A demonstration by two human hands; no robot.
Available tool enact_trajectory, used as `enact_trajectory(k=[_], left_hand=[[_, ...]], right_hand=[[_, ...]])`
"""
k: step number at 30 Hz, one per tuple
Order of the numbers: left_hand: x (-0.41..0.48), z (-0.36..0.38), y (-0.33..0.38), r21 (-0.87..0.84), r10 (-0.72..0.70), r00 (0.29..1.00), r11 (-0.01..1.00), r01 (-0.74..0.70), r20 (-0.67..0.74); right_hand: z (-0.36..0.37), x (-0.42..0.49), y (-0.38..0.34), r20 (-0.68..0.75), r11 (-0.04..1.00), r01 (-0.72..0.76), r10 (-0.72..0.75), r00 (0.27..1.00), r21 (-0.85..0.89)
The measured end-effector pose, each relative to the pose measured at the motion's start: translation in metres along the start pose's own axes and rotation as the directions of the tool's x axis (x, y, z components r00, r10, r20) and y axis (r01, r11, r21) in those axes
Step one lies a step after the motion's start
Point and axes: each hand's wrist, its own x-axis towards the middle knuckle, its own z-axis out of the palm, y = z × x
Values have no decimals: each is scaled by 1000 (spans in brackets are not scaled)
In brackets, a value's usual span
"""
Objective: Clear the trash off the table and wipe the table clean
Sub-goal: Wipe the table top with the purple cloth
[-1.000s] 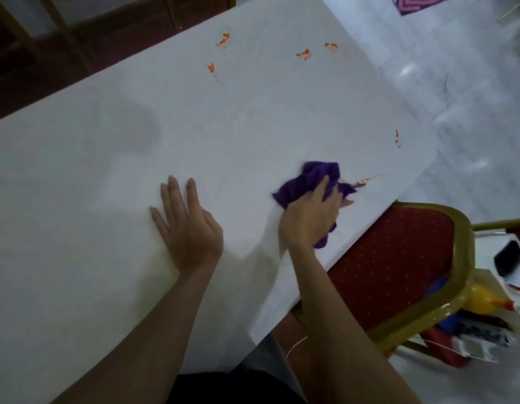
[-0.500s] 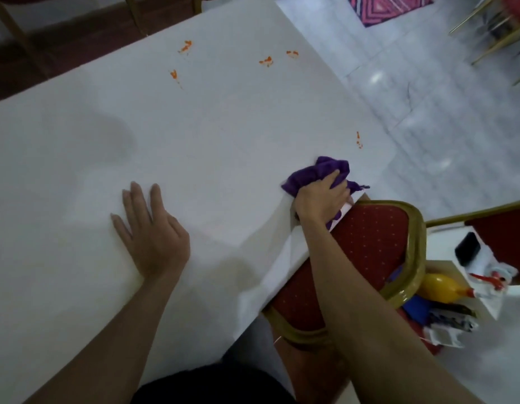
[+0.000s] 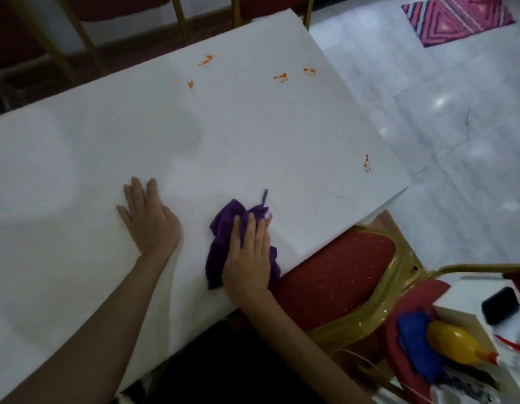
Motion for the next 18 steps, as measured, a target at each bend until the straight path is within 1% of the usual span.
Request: enact_trajectory(k=[1,2,3,4,5,7,8,9,10,12,13,14,15,17,18], left_hand=[[-3,4,15,-23,-68,998,997,68,4],[-7,9,32,-38,-107,994,993,108,11],[-13,15,50,-46,-109,994,993,110,21],[-21,22,67,-54,-81,996,995,82,31],[-30,32,84,-64,-37,999,997,40,36],[-45,51,115,-82,37,999,996,-34,35],[-49,59,131,-91,46,998,995,-43,30],[-50,66,146,-101,37,999,994,-34,33],[-49,72,161,-109,23,999,994,-18,43],[-41,83,190,-113,18,999,994,-13,45],[-34,87,202,-121,5,999,993,-1,35],[-27,90,211,-132,-22,1000,991,24,17],[-20,94,218,-134,-58,998,990,55,-19],[-14,100,225,-107,-111,988,989,99,-106],[-14,103,227,-88,-109,986,991,98,-128]], right_hand=[[-10,13,21,-36,995,-94,93,995,-19],[-23,28,44,-18,984,-174,173,985,-34],[-37,43,69,39,967,-254,255,966,-33],[-53,61,93,89,938,-347,347,934,-23],[-67,79,116,102,903,-430,429,898,-14],[-84,116,146,67,836,-549,549,833,-14],[-86,131,149,45,816,-578,577,816,14],[-86,141,142,35,819,-572,571,820,47],[-83,145,133,32,850,-523,522,852,52],[-75,142,121,10,943,-333,333,943,24],[-74,138,126,19,962,-273,273,962,19],[-76,135,139,19,960,-278,278,960,34],[-82,136,158,10,938,-345,345,939,46],[-95,148,200,-11,855,-511,514,858,91],[-104,158,218,5,818,-566,569,822,104]])
